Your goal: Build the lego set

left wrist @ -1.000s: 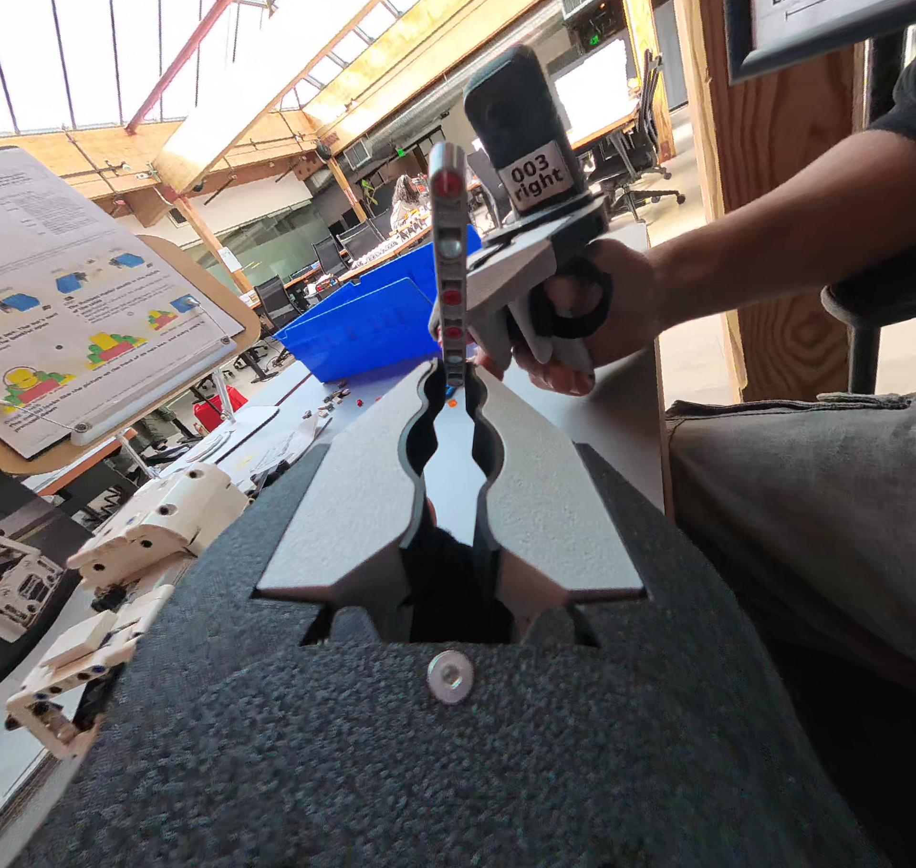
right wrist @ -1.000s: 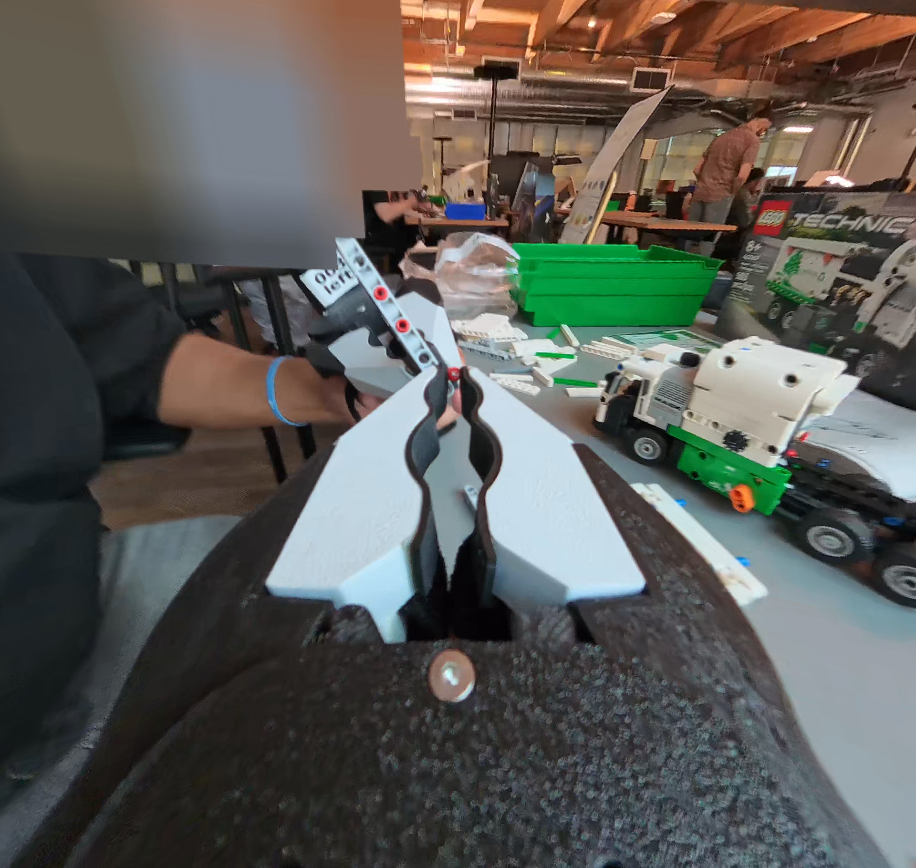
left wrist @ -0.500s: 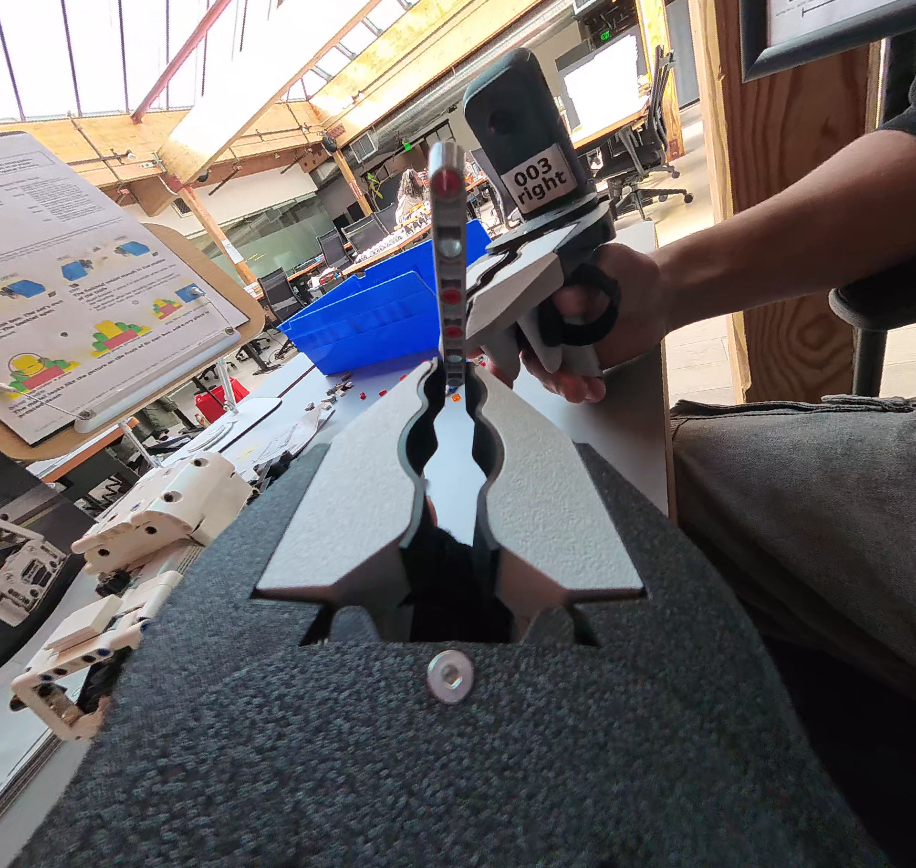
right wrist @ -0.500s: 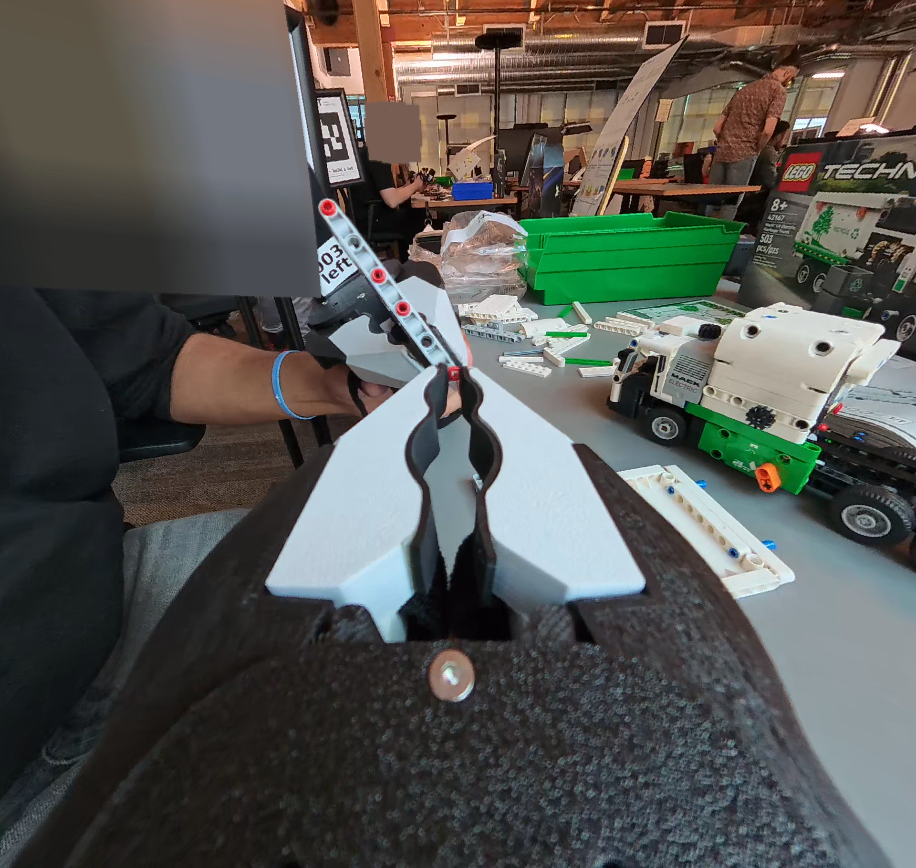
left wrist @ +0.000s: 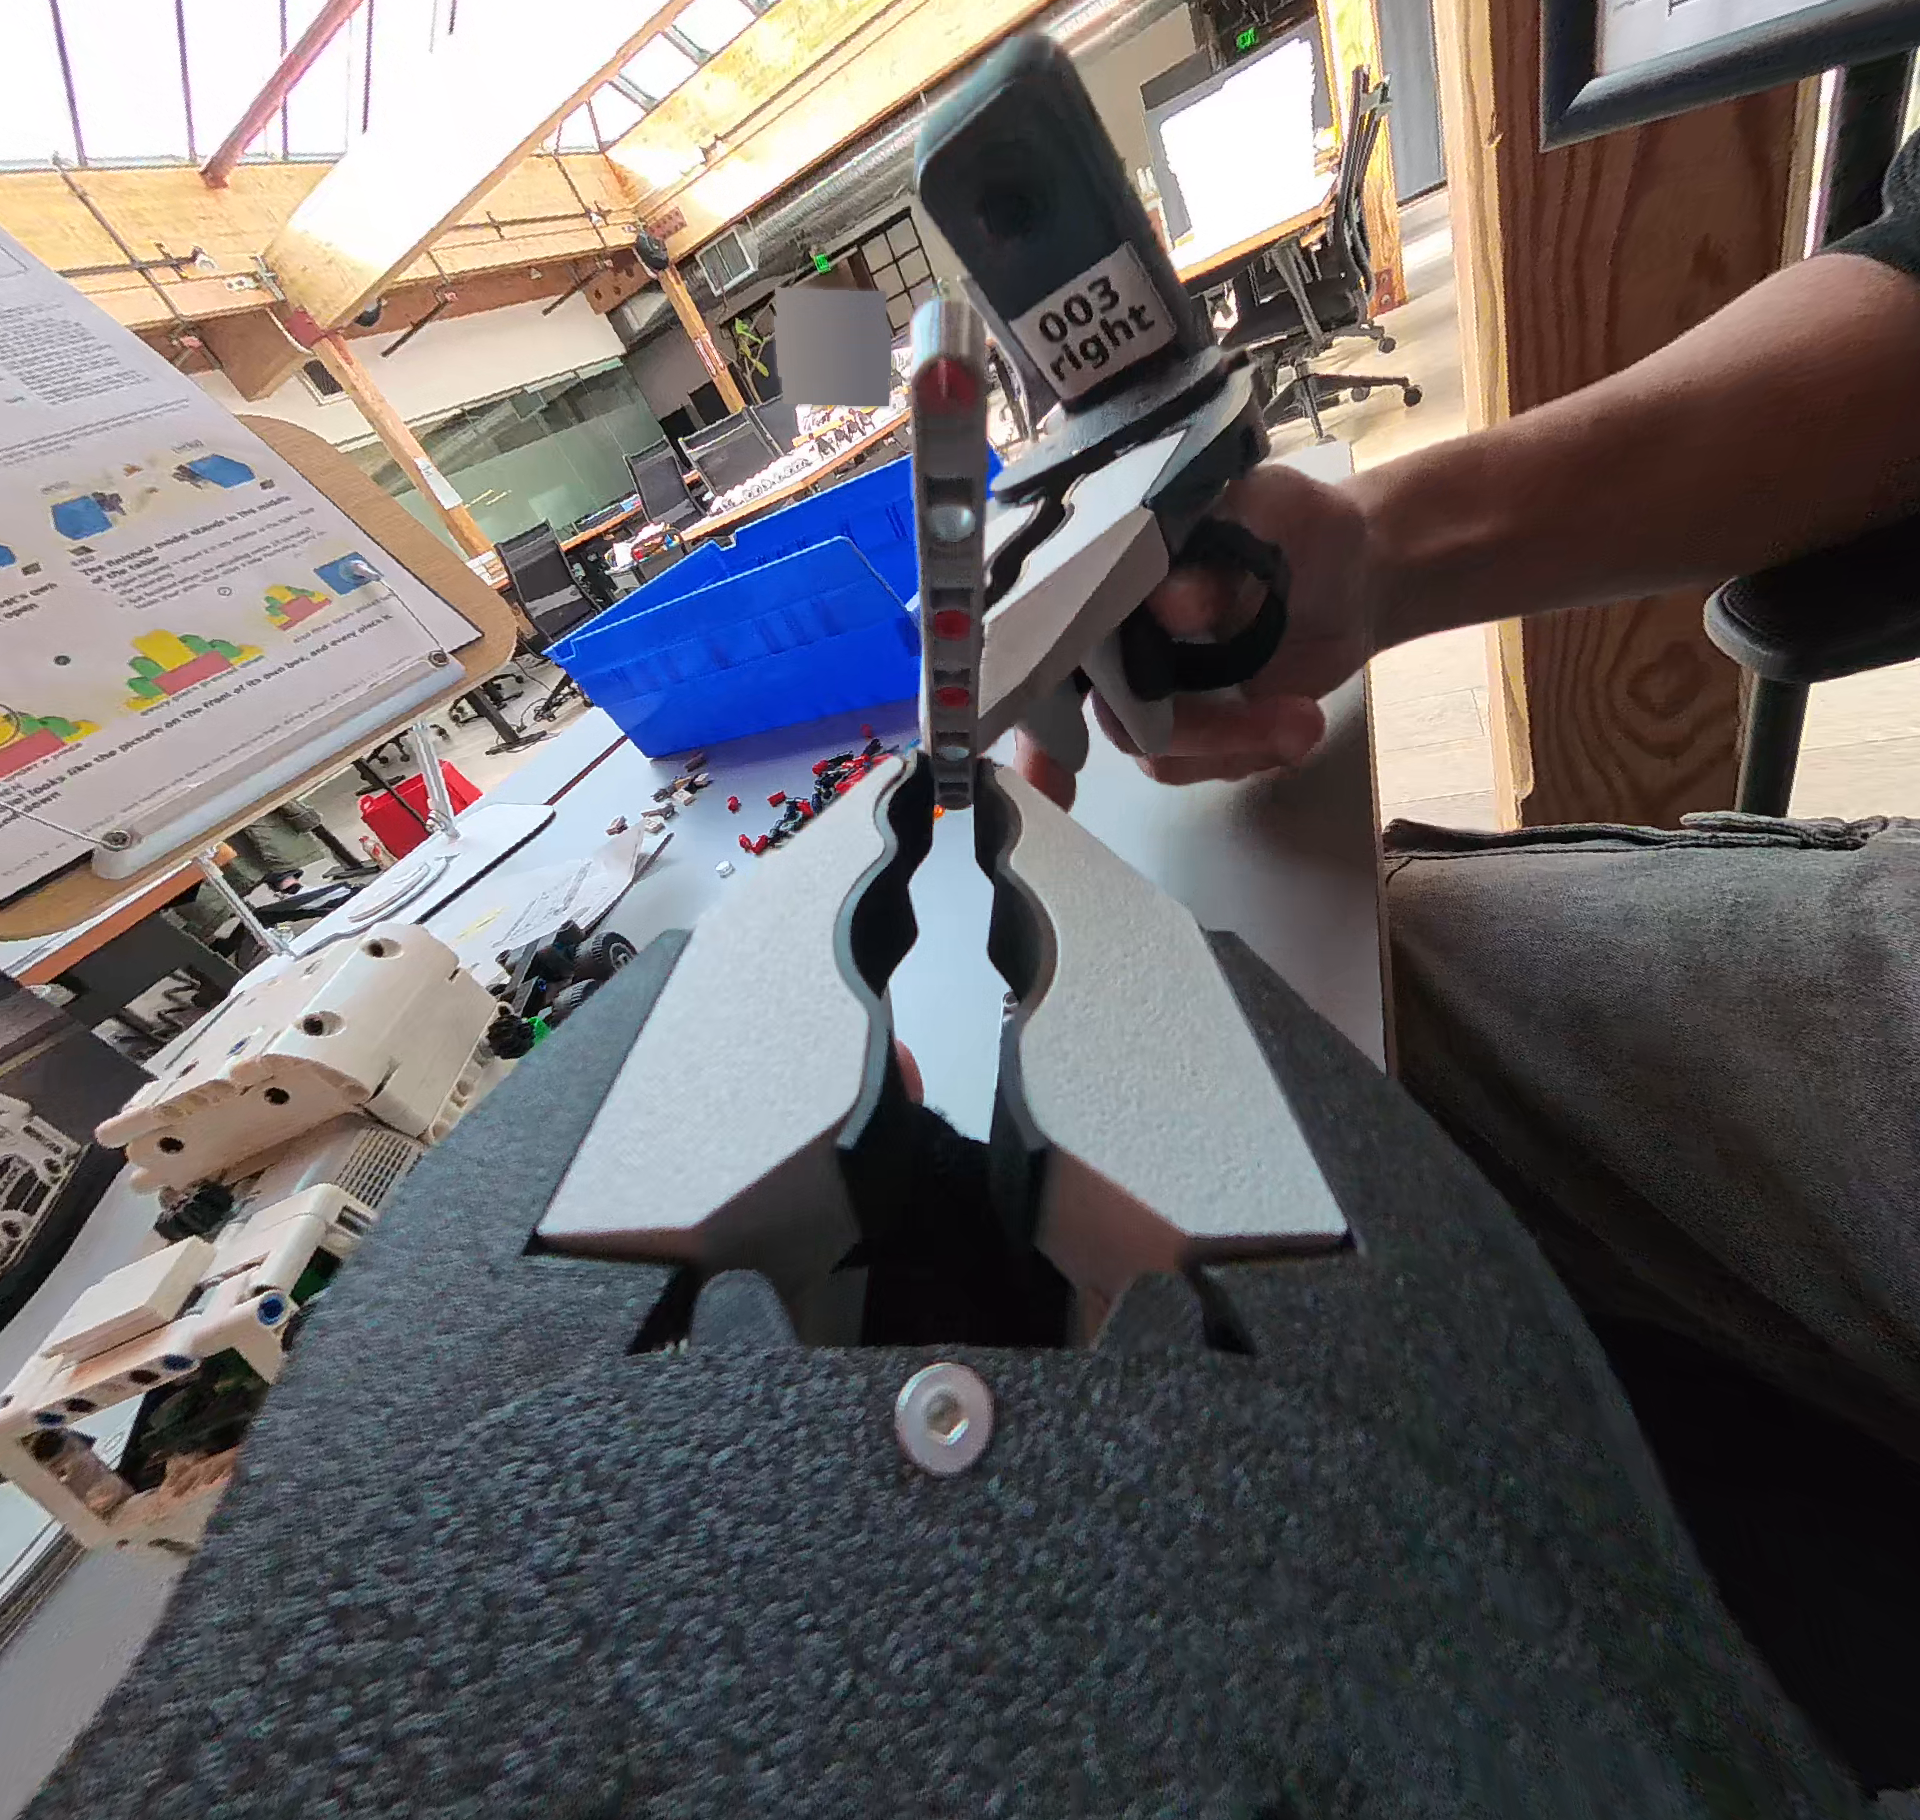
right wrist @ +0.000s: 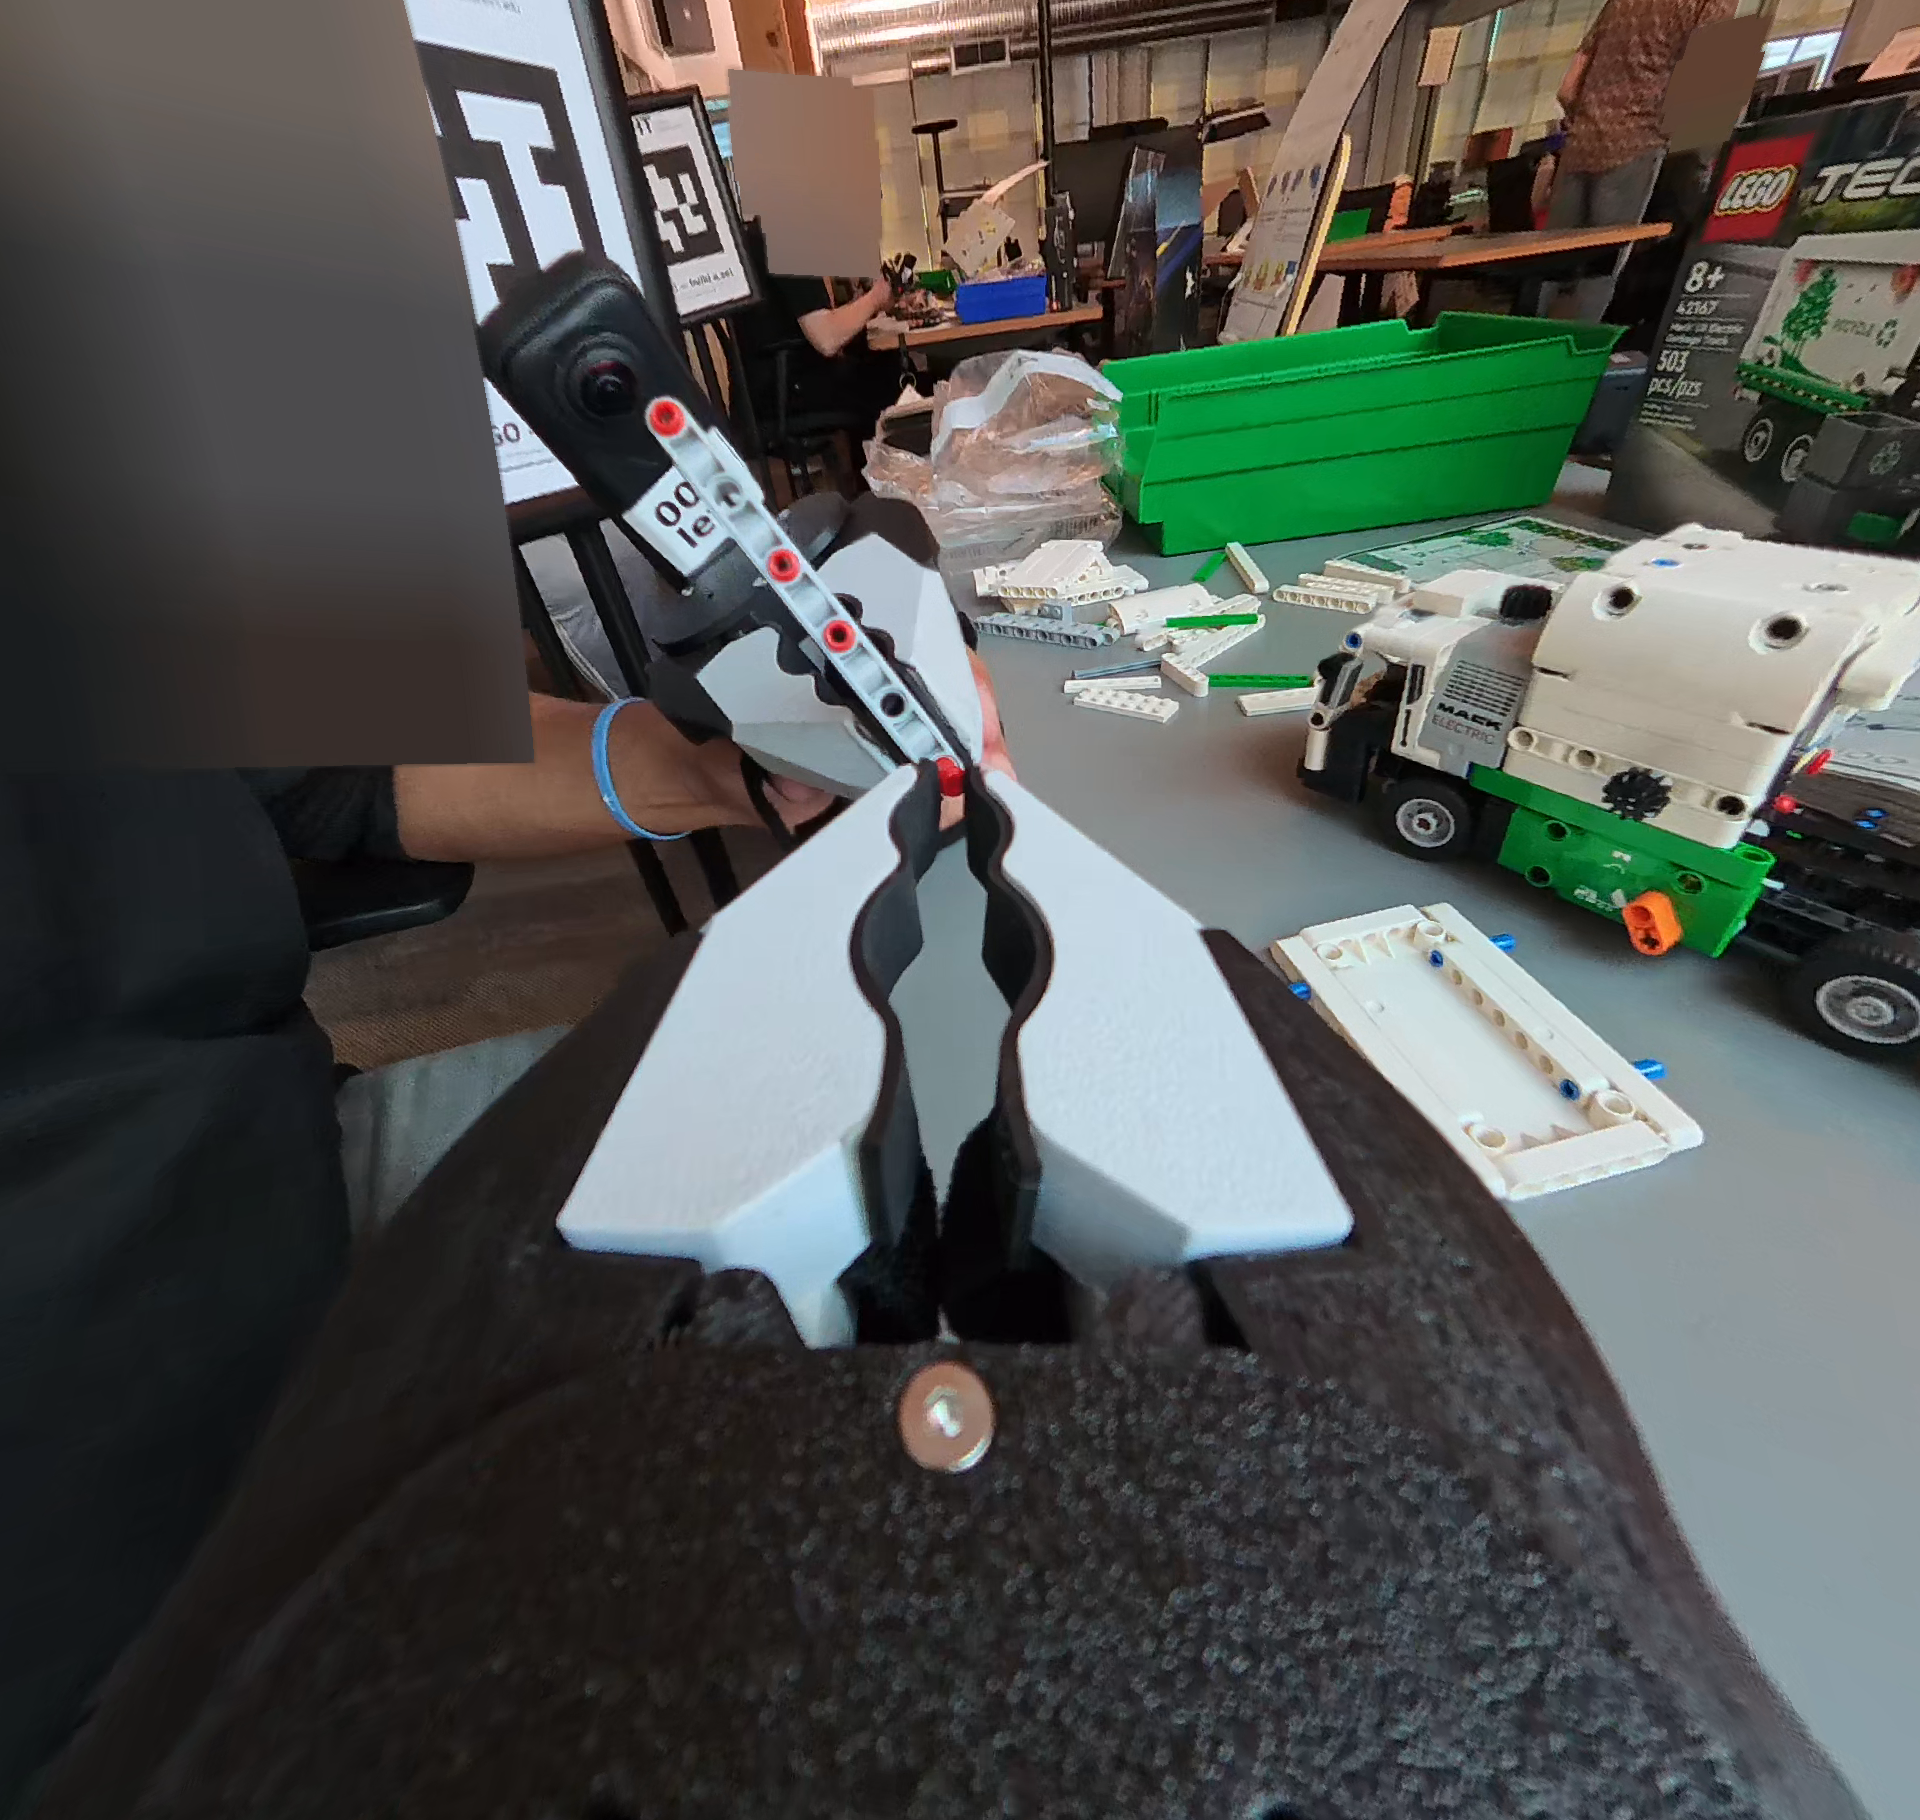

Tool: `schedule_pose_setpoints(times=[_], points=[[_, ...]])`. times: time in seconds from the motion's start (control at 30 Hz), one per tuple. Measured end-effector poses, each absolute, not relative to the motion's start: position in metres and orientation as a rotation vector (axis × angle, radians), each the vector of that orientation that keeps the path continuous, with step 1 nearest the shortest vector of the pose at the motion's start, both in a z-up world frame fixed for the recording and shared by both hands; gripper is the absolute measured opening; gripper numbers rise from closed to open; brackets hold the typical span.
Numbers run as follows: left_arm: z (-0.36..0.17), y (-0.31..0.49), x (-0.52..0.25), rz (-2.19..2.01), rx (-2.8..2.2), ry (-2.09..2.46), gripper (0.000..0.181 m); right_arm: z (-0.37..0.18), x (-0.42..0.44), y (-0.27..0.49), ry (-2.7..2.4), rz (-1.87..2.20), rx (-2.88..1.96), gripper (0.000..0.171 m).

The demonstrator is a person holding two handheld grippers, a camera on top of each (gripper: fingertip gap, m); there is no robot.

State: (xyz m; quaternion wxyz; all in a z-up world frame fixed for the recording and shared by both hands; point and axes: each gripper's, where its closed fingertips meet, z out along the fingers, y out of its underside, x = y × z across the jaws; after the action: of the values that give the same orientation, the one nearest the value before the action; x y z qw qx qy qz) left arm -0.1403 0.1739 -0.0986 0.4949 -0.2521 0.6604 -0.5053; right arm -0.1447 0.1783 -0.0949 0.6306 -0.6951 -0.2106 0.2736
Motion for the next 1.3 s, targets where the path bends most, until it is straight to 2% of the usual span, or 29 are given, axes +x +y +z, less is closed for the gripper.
schedule_pose_setpoints(times=[0.33, 0.7, 0.93, 1.3], points=[[-0.118, 0.167, -0.137, -1.039, -0.549, 1.694, 0.006, -0.110, -0.143, 0.173, -0.566, 0.523, -1.721, 0.003], [-0.093, 0.179, -0.139, -1.249, -0.657, 1.548, 0.006, -0.084, -0.145, 0.188, -0.306, 0.765, -1.560, 0.004], [-0.084, 0.194, -0.138, -1.232, -0.714, 1.441, 0.005, -0.075, -0.142, 0.200, -0.107, 0.977, -1.480, 0.003], [-0.061, 0.204, -0.139, -1.456, -0.804, 1.221, 0.005, -0.050, -0.138, 0.214, -0.062, 0.780, -1.317, 0.003]])
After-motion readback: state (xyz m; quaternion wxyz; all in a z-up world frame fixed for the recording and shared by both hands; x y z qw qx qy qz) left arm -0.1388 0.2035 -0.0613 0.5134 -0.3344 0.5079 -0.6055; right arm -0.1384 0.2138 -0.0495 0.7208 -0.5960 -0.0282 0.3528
